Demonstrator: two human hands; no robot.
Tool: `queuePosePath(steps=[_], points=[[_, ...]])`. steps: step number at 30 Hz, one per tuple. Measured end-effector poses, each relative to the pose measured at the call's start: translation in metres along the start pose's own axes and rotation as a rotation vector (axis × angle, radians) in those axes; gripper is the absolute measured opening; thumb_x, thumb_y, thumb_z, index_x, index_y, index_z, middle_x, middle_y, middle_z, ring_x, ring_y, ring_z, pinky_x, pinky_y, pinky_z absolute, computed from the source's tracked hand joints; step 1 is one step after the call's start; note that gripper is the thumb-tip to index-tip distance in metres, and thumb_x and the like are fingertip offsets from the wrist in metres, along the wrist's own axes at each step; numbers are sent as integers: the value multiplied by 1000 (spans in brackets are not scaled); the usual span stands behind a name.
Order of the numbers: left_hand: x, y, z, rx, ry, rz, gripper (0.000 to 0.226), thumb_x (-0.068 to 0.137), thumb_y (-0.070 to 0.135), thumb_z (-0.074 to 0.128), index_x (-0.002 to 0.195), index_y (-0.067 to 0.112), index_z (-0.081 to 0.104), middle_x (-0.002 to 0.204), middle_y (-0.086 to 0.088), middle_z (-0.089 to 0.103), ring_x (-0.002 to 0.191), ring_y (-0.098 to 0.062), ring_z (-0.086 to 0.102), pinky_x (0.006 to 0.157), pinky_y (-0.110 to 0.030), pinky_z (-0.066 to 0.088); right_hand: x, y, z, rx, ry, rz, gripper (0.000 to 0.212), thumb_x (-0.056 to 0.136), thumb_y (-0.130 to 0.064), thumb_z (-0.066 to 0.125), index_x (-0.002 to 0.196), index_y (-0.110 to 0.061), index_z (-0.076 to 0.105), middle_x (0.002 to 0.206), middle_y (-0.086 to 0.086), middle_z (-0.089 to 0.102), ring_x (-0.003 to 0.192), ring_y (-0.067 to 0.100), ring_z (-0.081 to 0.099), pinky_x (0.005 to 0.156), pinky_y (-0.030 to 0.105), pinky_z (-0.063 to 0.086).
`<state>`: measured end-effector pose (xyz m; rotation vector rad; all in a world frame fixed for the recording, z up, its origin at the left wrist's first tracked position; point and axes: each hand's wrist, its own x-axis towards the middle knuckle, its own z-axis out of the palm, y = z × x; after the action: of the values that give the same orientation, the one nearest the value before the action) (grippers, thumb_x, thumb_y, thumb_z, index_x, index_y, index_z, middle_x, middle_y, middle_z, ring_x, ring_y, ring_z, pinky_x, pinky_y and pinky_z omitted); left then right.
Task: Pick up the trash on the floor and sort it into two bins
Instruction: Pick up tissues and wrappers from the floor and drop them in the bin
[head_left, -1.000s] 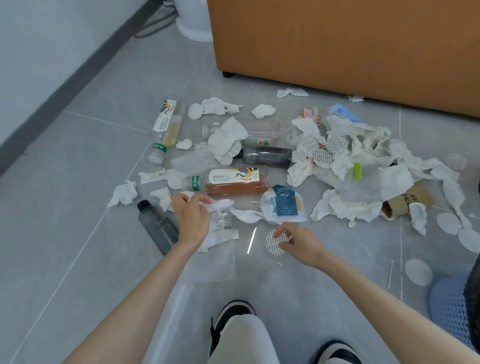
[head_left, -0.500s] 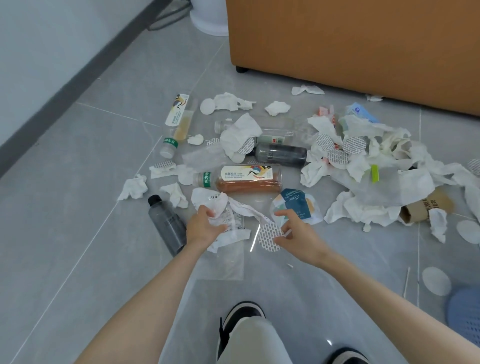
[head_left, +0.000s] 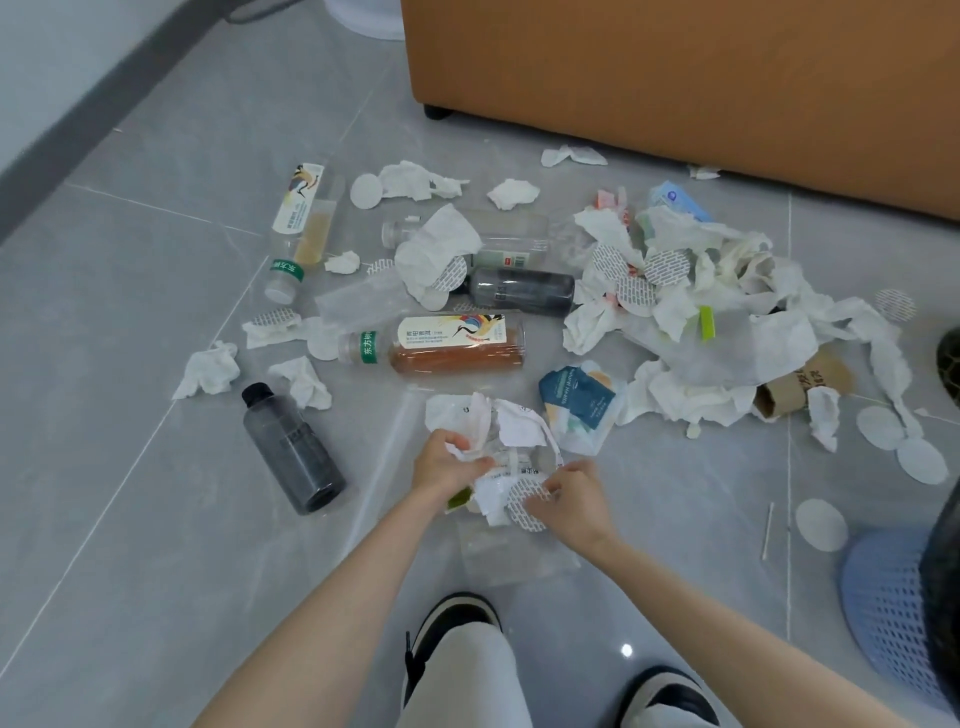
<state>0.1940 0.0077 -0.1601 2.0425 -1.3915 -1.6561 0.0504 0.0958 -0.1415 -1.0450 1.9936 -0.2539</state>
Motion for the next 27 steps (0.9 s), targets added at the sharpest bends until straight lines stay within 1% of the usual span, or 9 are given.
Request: queuePosePath(steps=[3, 6, 8, 11, 15, 18, 22, 25, 27], points=[[-1, -2, 11, -22, -41, 4, 34, 75, 18, 77, 92, 19, 48, 94, -2, 50, 84, -18, 48, 59, -23, 39, -2, 5, 8, 40, 37, -8, 13, 78, -16, 71, 82, -5, 65, 104, 5, 42, 89, 18, 45, 70, 14, 37], [-2, -5, 15, -65, -55, 22, 33, 76, 15, 76, 90, 20, 46, 94, -3, 50, 85, -18, 47, 60, -23, 39, -2, 14, 3, 124, 67, 32, 14, 77, -15, 73, 81, -8, 62, 90, 6, 57, 77, 16, 49, 53, 14, 36], [-5, -2, 12, -101, -32, 53, 32, 77, 13, 75, 91, 18, 45, 94, -4, 51, 84, -18, 47, 63, -25, 41, -3, 18, -9, 191, 76, 57, 14, 77, -14, 74, 82, -8, 63, 76, 1, 60, 74, 16, 54, 58, 21, 39], [-10, 16, 5, -123, -41, 105, 31, 79, 14, 73, 93, 17, 45, 92, -3, 51, 84, -18, 49, 69, -28, 44, -5, 17, -35, 216, 99, 22, 15, 75, -14, 77, 84, -10, 65, 77, 1, 62, 73, 16, 55, 65, 28, 42], [-25, 58, -2, -130, -87, 194, 29, 80, 15, 72, 88, 22, 45, 93, -4, 51, 77, -21, 48, 61, -29, 42, -15, 8, -75, 299, 142, -2, 22, 72, -10, 78, 85, -14, 62, 80, 4, 66, 70, 18, 59, 61, 28, 47], [-41, 96, -7, -105, -117, 263, 29, 79, 17, 73, 88, 23, 46, 94, -3, 50, 73, -22, 48, 55, -28, 41, -29, 2, -109, 332, 201, -44, 24, 71, -9, 79, 84, -18, 60, 84, 2, 67, 73, 18, 60, 66, 32, 50], [-70, 154, -7, -67, -182, 373, 30, 78, 20, 74, 86, 27, 45, 100, -7, 54, 77, -24, 51, 60, -29, 43, -57, -5, -162, 401, 317, -101, 24, 73, -11, 78, 86, -19, 60, 85, 1, 68, 66, 14, 59, 56, 16, 45], [-99, 203, 2, -31, -214, 479, 31, 79, 19, 74, 87, 26, 45, 103, -8, 57, 81, -25, 55, 59, -30, 46, -82, -7, -203, 438, 427, -119, 24, 74, -12, 77, 92, -16, 62, 87, 2, 70, 67, 14, 59, 58, 20, 44], [-120, 234, 14, 10, -238, 559, 31, 79, 20, 74, 86, 28, 44, 104, -8, 57, 83, -24, 57, 66, -34, 48, -101, -4, -229, 458, 520, -128, 25, 74, -13, 77, 94, -16, 62, 88, 1, 70, 70, 14, 61, 61, 22, 47]])
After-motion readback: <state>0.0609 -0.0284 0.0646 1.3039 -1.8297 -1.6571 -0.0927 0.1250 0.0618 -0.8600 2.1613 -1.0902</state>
